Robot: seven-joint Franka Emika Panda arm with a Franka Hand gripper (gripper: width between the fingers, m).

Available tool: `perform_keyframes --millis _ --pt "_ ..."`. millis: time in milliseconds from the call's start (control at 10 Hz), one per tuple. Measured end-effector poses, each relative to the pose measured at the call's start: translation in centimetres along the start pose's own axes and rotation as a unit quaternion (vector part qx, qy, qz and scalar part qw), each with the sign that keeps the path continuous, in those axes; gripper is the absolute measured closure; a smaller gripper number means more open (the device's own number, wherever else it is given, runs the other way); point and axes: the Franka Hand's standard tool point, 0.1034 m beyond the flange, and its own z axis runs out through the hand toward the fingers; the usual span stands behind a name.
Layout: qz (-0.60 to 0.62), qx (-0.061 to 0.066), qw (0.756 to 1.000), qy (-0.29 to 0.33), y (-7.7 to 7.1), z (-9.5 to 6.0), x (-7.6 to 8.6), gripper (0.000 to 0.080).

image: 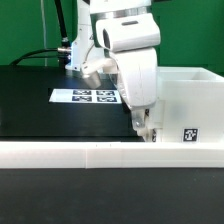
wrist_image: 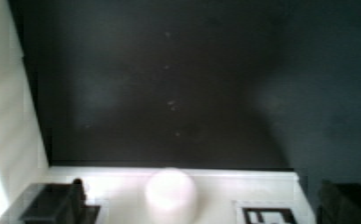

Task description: Assemble drawer

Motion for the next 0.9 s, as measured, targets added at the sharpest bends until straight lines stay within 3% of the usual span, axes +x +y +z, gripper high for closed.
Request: perform_keyframes --millis 100,400,600,700,800,900 --pt "0.004 -0.013 1.0 0.0 0.4 0.2 0.7 0.015" --pt "0.004 -0.011 1.0 0.0 0.3 0.2 0.5 0.015" --pt "-0.021 -0.026 0.999 -0.001 0.7 0.1 0.8 0.015" --pt "-0.019 -0.023 1.0 -0.001 0.4 0.4 0.6 0.015" --pt "-0.048 -0.011 0.999 -0.003 -0.2 0.5 -1.0 0.015" --pt "-0.057 0.006 0.998 -0.007 -0.8 0.2 -3.7 0.015"
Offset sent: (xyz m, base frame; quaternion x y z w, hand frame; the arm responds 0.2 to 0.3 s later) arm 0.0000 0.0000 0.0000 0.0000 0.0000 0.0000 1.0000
